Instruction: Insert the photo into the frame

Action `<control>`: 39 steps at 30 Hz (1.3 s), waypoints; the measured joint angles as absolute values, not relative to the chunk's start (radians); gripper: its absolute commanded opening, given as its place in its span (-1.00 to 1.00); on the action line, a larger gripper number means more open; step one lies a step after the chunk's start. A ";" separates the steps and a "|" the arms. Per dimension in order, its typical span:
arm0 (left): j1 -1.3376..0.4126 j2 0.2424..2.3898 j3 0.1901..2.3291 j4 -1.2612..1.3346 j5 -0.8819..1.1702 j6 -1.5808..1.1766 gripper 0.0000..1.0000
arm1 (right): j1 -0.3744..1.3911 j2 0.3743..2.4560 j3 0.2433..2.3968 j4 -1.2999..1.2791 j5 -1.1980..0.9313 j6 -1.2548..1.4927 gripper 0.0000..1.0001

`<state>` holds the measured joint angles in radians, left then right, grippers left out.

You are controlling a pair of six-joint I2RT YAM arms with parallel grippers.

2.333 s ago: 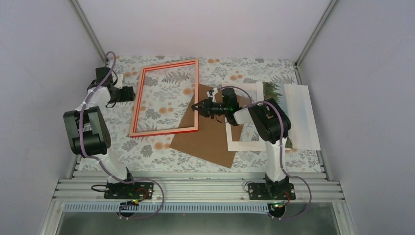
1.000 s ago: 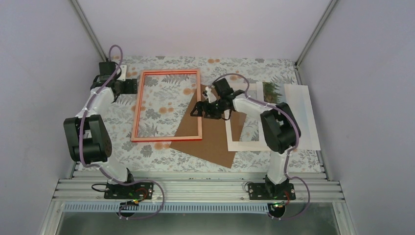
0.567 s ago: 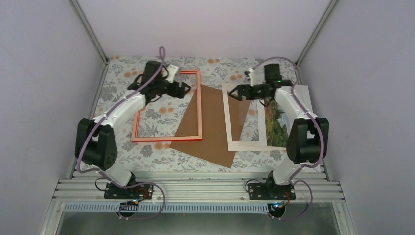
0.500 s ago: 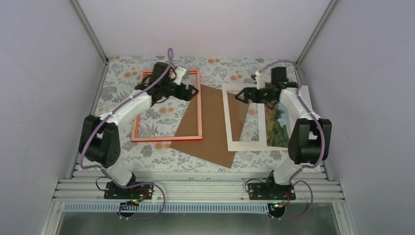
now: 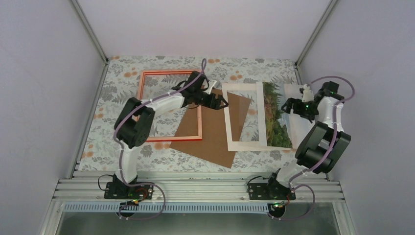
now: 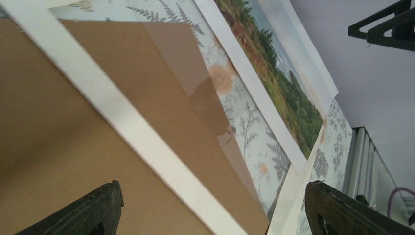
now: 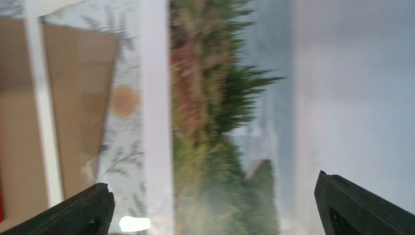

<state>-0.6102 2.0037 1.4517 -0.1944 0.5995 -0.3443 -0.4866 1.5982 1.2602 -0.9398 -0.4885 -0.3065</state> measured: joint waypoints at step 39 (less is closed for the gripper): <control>-0.715 2.275 1.680 -0.154 0.523 -0.457 0.85 | -0.389 1.914 1.242 -0.794 -0.567 -0.367 1.00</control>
<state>-0.7147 2.2753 1.6802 -0.1539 0.5232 -0.4568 -0.3893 1.9144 1.2419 -0.7944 -0.5674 -0.3672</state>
